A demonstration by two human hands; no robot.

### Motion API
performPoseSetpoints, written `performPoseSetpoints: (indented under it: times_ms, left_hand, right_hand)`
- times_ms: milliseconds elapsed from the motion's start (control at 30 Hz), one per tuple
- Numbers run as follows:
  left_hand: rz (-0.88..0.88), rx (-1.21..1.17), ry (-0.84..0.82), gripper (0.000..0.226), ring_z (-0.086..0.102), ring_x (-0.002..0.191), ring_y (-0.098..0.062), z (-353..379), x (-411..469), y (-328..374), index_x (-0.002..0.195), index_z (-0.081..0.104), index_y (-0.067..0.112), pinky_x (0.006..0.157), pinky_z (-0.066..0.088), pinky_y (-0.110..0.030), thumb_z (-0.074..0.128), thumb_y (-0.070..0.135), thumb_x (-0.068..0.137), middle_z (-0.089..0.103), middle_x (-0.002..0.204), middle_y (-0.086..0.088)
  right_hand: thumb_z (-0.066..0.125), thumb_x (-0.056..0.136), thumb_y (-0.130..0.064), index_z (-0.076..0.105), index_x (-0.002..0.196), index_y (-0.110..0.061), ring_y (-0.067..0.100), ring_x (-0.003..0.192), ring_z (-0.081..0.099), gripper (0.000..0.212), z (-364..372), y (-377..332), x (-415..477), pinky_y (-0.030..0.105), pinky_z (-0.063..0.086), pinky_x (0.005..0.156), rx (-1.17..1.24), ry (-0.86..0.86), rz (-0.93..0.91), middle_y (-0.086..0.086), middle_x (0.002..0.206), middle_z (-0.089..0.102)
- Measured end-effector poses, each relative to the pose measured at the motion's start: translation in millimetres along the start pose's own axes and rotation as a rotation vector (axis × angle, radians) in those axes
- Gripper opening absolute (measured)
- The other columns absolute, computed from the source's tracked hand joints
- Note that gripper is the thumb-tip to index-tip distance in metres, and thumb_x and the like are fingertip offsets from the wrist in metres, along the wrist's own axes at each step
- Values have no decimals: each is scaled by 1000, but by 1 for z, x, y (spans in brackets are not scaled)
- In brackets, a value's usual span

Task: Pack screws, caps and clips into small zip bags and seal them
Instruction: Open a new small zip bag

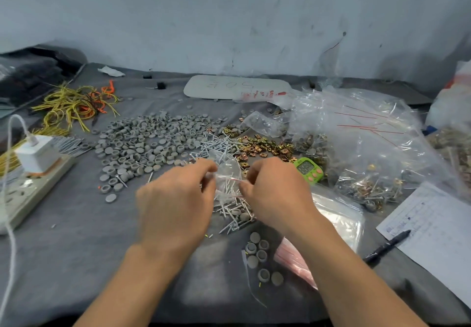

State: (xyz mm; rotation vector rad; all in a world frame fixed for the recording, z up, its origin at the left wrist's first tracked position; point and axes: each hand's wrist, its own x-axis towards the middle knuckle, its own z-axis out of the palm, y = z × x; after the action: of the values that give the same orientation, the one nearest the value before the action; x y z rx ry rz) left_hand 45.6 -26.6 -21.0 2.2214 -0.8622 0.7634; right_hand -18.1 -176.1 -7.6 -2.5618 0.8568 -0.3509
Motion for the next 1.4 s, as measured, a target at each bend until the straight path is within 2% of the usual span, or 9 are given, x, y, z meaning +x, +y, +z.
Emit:
performPoseSetpoints:
  times_ms: [167,333,533,767,900,1067,1200,1300,1400]
  left_hand:
    - [-267,-149,-215,54,52,56,2,0,2,12,117,59,58,60,38,-27,64,31,71,59,63,18]
    - [-176,158,-2,46,52,57,-24,-3,0,20,98,78,32,63,39,-32,76,6,60,61,60,0]
    - [-290,118,-80,35,66,70,-34,3,-2,16,112,67,43,58,38,-32,65,30,81,70,73,-2]
    - [-348,24,-106,36,64,74,-31,1,-2,19,112,71,40,66,47,-38,68,18,83,59,66,11]
    - [-368,-57,-41,34,58,64,-19,1,-1,16,107,70,41,63,45,-34,71,21,80,58,61,13]
    - [-178,-66,-30,21,45,59,4,-1,-1,18,85,75,40,69,35,-25,73,22,76,49,57,25]
    - [86,11,31,32,46,82,-12,1,-2,22,92,80,28,85,32,-31,76,10,66,58,80,15]
    - [118,-271,-176,50,53,115,-5,-4,2,28,116,75,28,104,39,-25,74,18,67,64,116,14]
    - [223,-353,-402,82,35,142,4,-8,6,21,143,53,42,117,19,-10,76,41,64,47,147,24]
  right_hand:
    - [78,87,-45,67,83,-33,16,72,65,17,2,8,-3,31,50,68,198,-35,-17,-9,76,67]
    - [86,75,-54,65,93,-39,12,78,64,31,-1,-2,-10,34,54,75,190,104,-1,-13,83,67]
    - [78,81,-23,63,86,-29,5,49,45,17,8,-23,-38,14,32,52,542,269,-405,-14,50,46]
    - [56,97,-39,71,126,-31,20,87,71,34,9,-22,-31,40,59,88,361,-25,-243,-5,106,78]
    - [72,91,-36,73,111,-31,15,71,59,21,9,-20,-26,35,54,76,365,143,-267,-13,72,61]
    - [67,90,-55,69,97,-33,22,69,51,24,7,-15,-21,34,34,68,29,246,-152,-6,71,61]
    - [63,96,-39,72,101,-32,27,73,53,12,-2,-7,-5,35,34,66,-120,253,1,-2,85,71]
    - [66,94,-30,75,106,-36,27,82,61,16,-4,0,-5,31,37,69,-11,125,11,-3,92,74]
    - [67,92,-24,76,68,-37,4,56,57,29,-12,11,-3,23,37,54,351,-31,26,-15,56,62]
